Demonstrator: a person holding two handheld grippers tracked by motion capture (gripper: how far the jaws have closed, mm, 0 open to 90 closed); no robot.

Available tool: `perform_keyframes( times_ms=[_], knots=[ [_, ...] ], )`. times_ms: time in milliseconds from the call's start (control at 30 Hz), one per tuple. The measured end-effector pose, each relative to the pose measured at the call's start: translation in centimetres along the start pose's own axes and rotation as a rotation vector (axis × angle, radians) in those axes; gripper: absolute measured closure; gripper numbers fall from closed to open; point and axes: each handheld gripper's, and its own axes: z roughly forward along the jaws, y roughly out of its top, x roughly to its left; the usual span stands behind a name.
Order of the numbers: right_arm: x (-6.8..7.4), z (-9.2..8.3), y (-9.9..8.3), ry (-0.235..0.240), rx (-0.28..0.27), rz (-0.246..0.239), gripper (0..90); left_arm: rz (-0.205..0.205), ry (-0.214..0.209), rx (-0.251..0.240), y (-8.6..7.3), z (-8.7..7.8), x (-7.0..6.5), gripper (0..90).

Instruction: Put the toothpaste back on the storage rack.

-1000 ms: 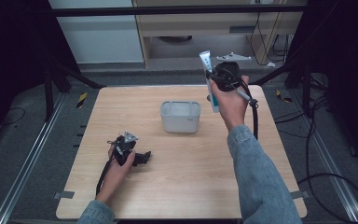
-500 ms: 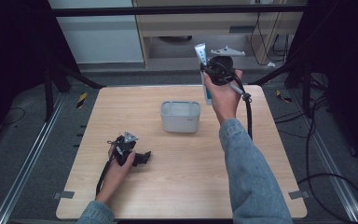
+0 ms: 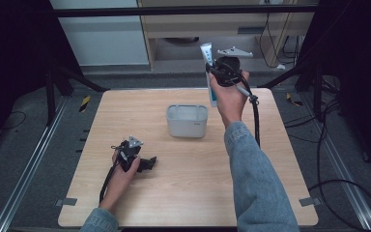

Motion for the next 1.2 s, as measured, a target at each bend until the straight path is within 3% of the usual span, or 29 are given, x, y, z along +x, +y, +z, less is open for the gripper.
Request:
perform_keyframes(
  times_ms=[233, 733, 1200],
  knots=[
    [1.0, 0.1, 0.2, 0.012, -0.014, -0.007, 78.8, 0.000, 0.000, 0.000, 0.0, 0.0, 0.0, 0.0],
    [4.4, 2.5, -0.5, 0.071, -0.014, -0.028, 78.8, 0.004, -0.001, 0.003, 0.0, 0.0, 0.0, 0.0],
    [6.1, 3.0, -1.0, 0.097, -0.049, -0.042, 78.8, 0.004, -0.002, 0.002, 0.0, 0.0, 0.1, 0.0]
  ],
)
